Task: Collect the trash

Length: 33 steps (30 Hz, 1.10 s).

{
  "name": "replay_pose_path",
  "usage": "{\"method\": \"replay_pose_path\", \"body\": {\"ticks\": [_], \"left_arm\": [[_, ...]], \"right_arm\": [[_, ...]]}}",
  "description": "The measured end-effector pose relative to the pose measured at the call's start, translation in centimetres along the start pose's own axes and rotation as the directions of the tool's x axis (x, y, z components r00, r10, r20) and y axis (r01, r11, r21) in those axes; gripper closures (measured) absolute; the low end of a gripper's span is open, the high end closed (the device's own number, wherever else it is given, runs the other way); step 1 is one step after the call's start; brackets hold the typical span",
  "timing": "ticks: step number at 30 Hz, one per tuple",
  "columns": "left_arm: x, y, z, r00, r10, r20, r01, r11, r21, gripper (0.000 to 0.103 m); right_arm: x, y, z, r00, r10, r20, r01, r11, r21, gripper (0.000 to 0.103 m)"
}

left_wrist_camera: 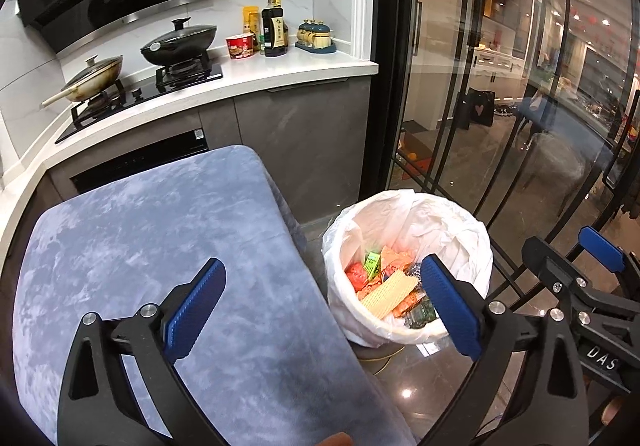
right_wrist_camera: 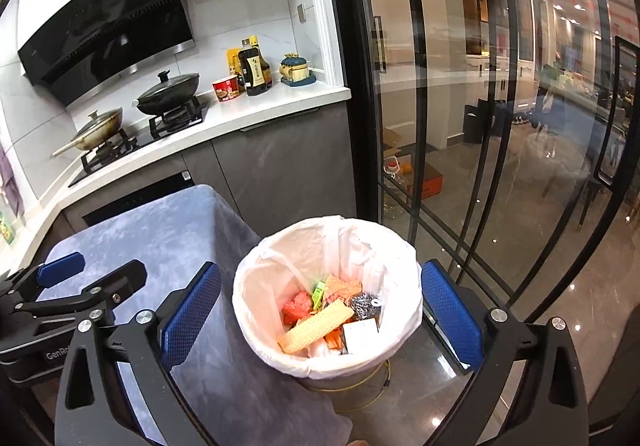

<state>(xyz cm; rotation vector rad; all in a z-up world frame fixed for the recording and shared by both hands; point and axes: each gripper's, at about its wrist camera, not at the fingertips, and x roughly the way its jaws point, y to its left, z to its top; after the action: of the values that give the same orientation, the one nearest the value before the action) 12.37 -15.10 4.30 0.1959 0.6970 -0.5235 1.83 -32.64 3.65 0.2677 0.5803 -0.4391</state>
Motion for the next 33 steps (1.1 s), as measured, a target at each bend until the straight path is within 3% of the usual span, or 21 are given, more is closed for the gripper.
{"method": "replay_pose_path", "body": {"ticks": [15,33], "left_arm": [[-1.1,1.6,-3.5,0.999,0.037,-0.035,-0.039,0.998,-0.041,0.008],[-1.1,1.5,-5.5,0.997,0.06,-0.049,-0.062,0.997,-0.036,0.008]], "right_arm": [[-1.1,0.3,-2.3,0.998,-0.028,-0.063,0.027,1.0,-0.011,0.006],[-1.2,0.5,-4.0,0.995,-0.035,-0.091,0.033,0.999,-0.013,0.006]]}}
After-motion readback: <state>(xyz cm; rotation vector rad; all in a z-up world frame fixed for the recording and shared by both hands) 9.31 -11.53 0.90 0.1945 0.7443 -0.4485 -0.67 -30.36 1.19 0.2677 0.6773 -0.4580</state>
